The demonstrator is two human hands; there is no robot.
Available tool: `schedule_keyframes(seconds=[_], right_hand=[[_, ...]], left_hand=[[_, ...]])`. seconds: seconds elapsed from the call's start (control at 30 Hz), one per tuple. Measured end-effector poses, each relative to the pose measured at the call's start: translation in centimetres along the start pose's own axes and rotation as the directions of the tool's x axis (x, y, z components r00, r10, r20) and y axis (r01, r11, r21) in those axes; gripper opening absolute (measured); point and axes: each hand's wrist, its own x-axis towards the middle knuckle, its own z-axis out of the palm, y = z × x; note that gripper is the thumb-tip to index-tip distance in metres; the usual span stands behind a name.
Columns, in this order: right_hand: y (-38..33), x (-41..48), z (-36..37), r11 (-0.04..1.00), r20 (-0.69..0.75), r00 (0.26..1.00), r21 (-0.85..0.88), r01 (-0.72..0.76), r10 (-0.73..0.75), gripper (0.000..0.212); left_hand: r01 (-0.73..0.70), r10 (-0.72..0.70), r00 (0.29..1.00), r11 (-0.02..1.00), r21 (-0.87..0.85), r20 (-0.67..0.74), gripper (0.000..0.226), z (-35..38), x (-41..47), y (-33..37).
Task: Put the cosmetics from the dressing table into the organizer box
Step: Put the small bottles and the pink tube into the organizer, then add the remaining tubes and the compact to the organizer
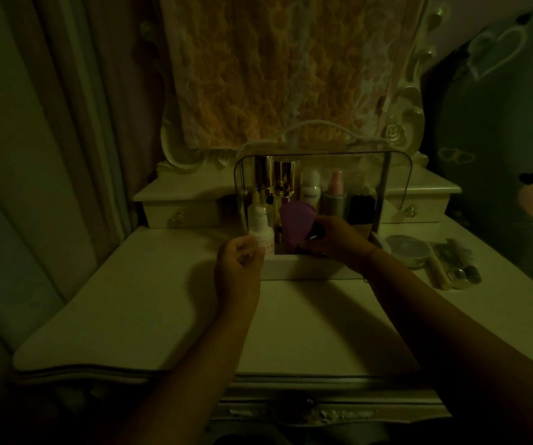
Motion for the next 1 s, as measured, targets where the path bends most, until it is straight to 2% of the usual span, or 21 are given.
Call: schedule_keyframes(seconds=[0.23,0.33,0.43,0.57,0.67,0.8,0.9,1.0], right_hand=[[-0.3,-1.0,-0.1,1.0,-0.052,0.999,-0.027,0.006,-0.007,0.036],[-0.2,-2.8,-0.6,1.0,-0.203,0.979,0.0,-0.021,0.02,0.041],[0.6,-5.5,-1.7,0.995,-0.378,0.925,-0.098,0.006,-0.043,0.037],[2.9,-9.1,-4.5,0.982,-0.474,0.877,-0.189,-0.016,-0.077,0.027],[5.6,-10.8,-7.7,0.973,-0.56,0.827,-0.159,-0.169,0.052,0.025],[9.3,-11.4,-12.5,0.932,-0.666,0.688,0.032,-0.362,0.29,0.03],[11.2,-11.1,-14.8,0.817,-0.599,0.642,0.036,-0.576,0.479,0.039],[12.1,-10.6,-15.1,0.748,-0.474,0.674,-0.048,-0.662,0.567,0.034]], left_hand=[[0.003,-0.003,1.0,1.0,-0.021,-0.012,0.025,0.0,0.0,-0.2],[-0.034,0.033,0.998,0.999,-0.011,-0.044,0.021,-0.1,-0.2,0.0],[-0.091,0.092,0.995,0.995,0.029,-0.045,0.021,0.0,-0.7,0.2],[-0.215,0.215,0.977,0.976,0.019,0.014,0.02,1.0,-1.9,0.8],[-0.251,0.252,0.962,0.968,-0.018,0.101,0.022,2.5,-2.8,1.5],[-0.231,0.236,0.937,0.972,-0.051,0.256,0.029,5.7,-4.6,2.1],[-0.178,0.187,0.895,0.982,-0.062,0.405,0.024,8.7,-5.9,2.6],[-0.123,0.127,0.85,0.992,-0.041,0.512,0.023,11.4,-6.8,2.6]])
